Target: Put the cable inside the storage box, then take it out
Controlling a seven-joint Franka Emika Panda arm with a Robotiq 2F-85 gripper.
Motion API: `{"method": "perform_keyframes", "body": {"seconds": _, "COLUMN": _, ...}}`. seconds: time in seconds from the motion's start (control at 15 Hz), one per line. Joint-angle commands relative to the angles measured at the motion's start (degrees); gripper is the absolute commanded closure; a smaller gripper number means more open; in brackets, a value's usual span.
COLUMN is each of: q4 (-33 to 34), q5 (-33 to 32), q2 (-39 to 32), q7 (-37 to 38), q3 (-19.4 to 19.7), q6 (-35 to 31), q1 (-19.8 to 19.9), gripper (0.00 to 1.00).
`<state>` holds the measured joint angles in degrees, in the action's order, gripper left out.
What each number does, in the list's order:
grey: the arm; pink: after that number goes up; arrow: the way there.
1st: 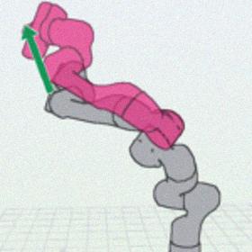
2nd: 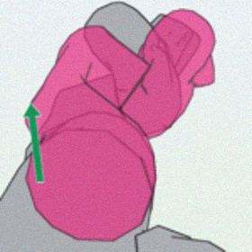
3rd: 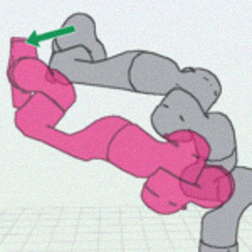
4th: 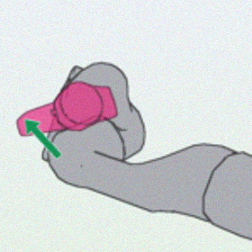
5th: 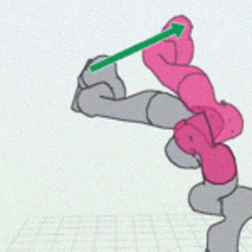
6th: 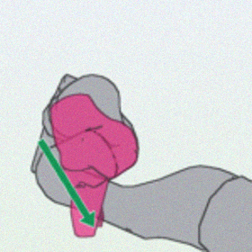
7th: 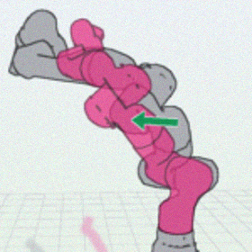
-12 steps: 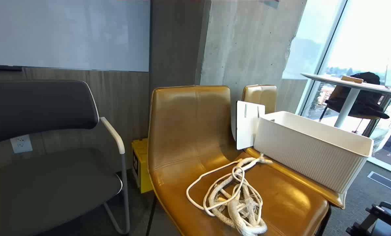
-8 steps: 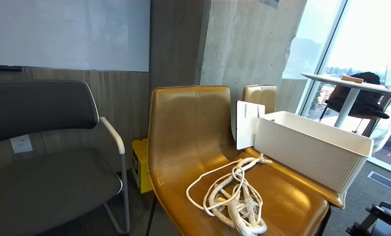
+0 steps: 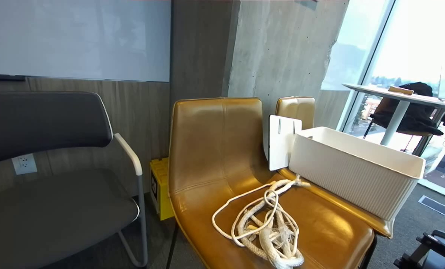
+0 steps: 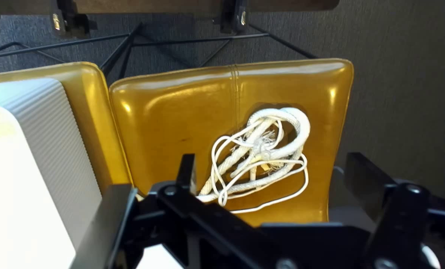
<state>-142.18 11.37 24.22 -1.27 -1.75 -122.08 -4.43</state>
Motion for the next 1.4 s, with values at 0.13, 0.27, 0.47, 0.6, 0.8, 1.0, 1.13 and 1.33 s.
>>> {"method": "perform_keyframes", "body": {"seconds": 0.13, "q4": 7.18, "q5": -5.68, "q2": -13.14, "q7": 25.28, "q3": -19.26, "q6": -11.43, "q1": 8.47, "gripper": 0.00}}
{"method": "perform_keyframes", "body": {"seconds": 0.27, "q4": 10.66, "q5": -12.72, "q2": -18.54, "q7": 34.81, "q3": -24.21, "q6": -13.46, "q1": 11.98, "gripper": 0.00}}
{"method": "perform_keyframes", "body": {"seconds": 0.47, "q4": 16.37, "q5": -25.78, "q2": -28.35, "q7": 48.08, "q3": -20.50, "q6": -13.84, "q1": 7.11, "gripper": 0.00}}
{"method": "perform_keyframes", "body": {"seconds": 0.6, "q4": 19.80, "q5": -30.79, "q2": -35.25, "q7": 52.63, "q3": -16.53, "q6": -15.53, "q1": 3.70, "gripper": 0.00}}
{"method": "perform_keyframes", "body": {"seconds": 0.8, "q4": 26.34, "q5": -31.79, "q2": -45.79, "q7": 53.96, "q3": -9.77, "q6": -19.13, "q1": -2.08, "gripper": 0.00}}
{"method": "perform_keyframes", "body": {"seconds": 1.0, "q4": 33.05, "q5": -28.30, "q2": -56.04, "q7": 51.77, "q3": -4.58, "q6": -23.32, "q1": -6.38, "gripper": 0.00}}
{"method": "perform_keyframes", "body": {"seconds": 1.13, "q4": 36.92, "q5": -25.48, "q2": -62.07, "q7": 50.00, "q3": -2.60, "q6": -25.28, "q1": -7.75, "gripper": 0.00}}
{"method": "perform_keyframes", "body": {"seconds": 1.33, "q4": 42.71, "q5": -21.43, "q2": -69.46, "q7": 47.35, "q3": -0.55, "q6": -24.66, "q1": -9.31, "gripper": 0.00}}
